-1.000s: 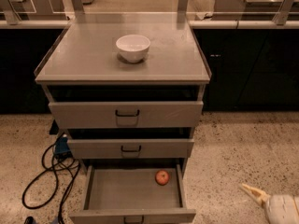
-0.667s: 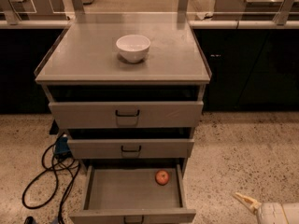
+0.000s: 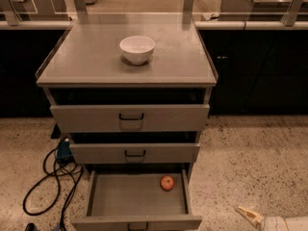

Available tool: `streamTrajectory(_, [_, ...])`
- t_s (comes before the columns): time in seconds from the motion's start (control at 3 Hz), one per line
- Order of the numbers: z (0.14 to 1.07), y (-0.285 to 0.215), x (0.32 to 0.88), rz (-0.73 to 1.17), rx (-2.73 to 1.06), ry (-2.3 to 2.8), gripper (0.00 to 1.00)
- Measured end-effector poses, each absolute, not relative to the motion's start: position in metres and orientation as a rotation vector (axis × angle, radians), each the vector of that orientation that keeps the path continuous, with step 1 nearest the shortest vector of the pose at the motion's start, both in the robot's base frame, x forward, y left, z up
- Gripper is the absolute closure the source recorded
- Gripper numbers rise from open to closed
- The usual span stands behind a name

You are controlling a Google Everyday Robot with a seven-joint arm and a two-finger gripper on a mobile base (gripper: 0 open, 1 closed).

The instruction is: Pick apple from bottom drawer and place on counter

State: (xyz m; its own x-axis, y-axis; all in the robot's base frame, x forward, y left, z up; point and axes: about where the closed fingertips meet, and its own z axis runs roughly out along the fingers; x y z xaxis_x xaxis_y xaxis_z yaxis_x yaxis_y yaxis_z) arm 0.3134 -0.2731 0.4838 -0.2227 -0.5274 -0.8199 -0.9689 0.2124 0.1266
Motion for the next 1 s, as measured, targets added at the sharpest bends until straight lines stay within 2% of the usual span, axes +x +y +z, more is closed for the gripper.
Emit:
streamTrajectory(0.33, [0.48,-0.243,0.339,0.996,-1.447,1.697,0.0])
streamTrajectory(0.67, [0.491,-0.18,0.389,1.119,-1.548,1.509,0.0])
streamTrajectory(1.0, [0.51,-0.137,0.426,1.033,-1.635,1.533,0.0])
